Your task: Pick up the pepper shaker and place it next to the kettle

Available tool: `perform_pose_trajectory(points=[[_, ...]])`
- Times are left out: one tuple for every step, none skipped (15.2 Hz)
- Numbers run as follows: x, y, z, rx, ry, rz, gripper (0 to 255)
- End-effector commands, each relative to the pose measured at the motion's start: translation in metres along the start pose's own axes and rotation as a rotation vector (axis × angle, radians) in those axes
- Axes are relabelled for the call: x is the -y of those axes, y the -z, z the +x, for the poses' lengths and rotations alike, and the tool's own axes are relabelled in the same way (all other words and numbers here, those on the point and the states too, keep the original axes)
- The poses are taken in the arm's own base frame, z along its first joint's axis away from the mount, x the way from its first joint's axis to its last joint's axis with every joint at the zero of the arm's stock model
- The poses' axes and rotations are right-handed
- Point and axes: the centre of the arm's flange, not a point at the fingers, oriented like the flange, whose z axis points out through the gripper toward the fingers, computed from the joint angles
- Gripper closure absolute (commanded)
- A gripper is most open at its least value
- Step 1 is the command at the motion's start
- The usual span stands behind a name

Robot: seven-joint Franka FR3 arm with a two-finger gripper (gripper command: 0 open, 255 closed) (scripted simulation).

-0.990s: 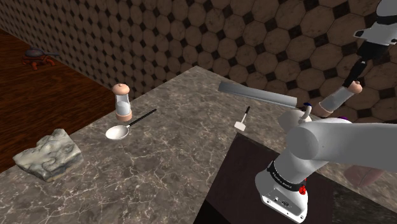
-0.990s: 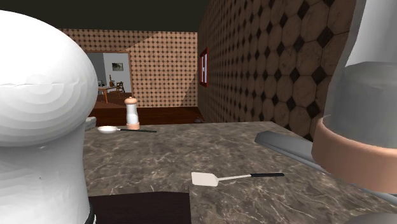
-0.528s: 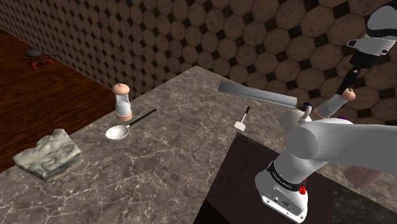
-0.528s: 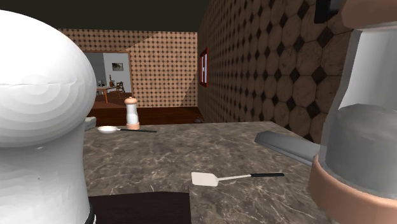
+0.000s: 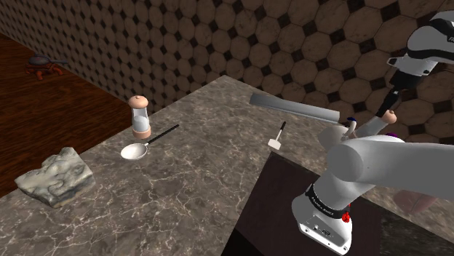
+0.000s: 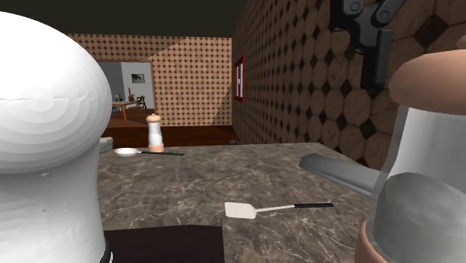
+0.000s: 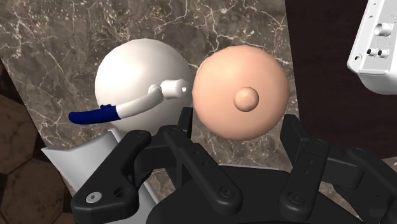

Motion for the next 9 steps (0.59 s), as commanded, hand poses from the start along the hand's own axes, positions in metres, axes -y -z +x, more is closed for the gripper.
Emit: perform_pose_trajectory(points=[[0.000,-0.011,0.000,0.000,0.000,0.000,255],[0.000,-0.016,0.000,0.000,0.000,0.000,255],[0.000,-0.021,0.001,0.000,0.000,0.000,255],[0.000,-0.026,0.001,0.000,0.000,0.000,255],[0.000,-0.032,0.001,0.000,0.000,0.000,255],[0.000,-0.037,0.002,0.000,0.000,0.000,255],[0.000,-0.042,0.002,0.000,0.000,0.000,255],[0.000,-0.047,0.003,0.000,0.000,0.000,255],[0.000,-0.053,0.003,0.000,0.000,0.000,255]])
